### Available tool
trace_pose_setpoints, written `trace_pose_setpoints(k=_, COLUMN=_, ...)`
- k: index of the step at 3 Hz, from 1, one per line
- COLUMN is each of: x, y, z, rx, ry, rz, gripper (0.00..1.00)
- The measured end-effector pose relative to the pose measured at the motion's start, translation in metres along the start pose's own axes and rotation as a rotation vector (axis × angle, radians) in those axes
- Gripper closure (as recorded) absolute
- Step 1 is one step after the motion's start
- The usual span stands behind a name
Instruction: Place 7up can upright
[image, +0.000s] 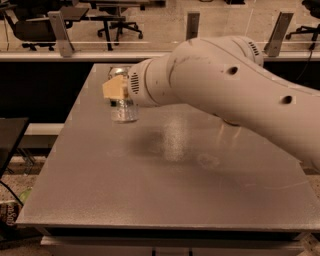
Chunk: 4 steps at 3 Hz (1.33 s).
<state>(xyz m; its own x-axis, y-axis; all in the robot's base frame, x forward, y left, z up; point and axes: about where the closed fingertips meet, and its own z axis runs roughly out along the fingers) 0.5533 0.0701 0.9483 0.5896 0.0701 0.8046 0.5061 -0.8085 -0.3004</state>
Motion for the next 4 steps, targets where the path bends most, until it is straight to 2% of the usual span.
trace_pose_setpoints(k=1, x=-0.002, y=-0.008, z=0.001, rx=0.048, ry=0.014, rz=-0.054, gripper=1.0)
trace_pose_setpoints(k=3, x=-0.024, y=-0.029, z=-0.001, rx=0.258, ry=0.032, rz=-0.094, gripper=1.0)
trace_pose_setpoints(k=4, x=-0.045, y=-0.036, z=-0.006, rx=0.37, ry=0.04, rz=-0.209, gripper=1.0)
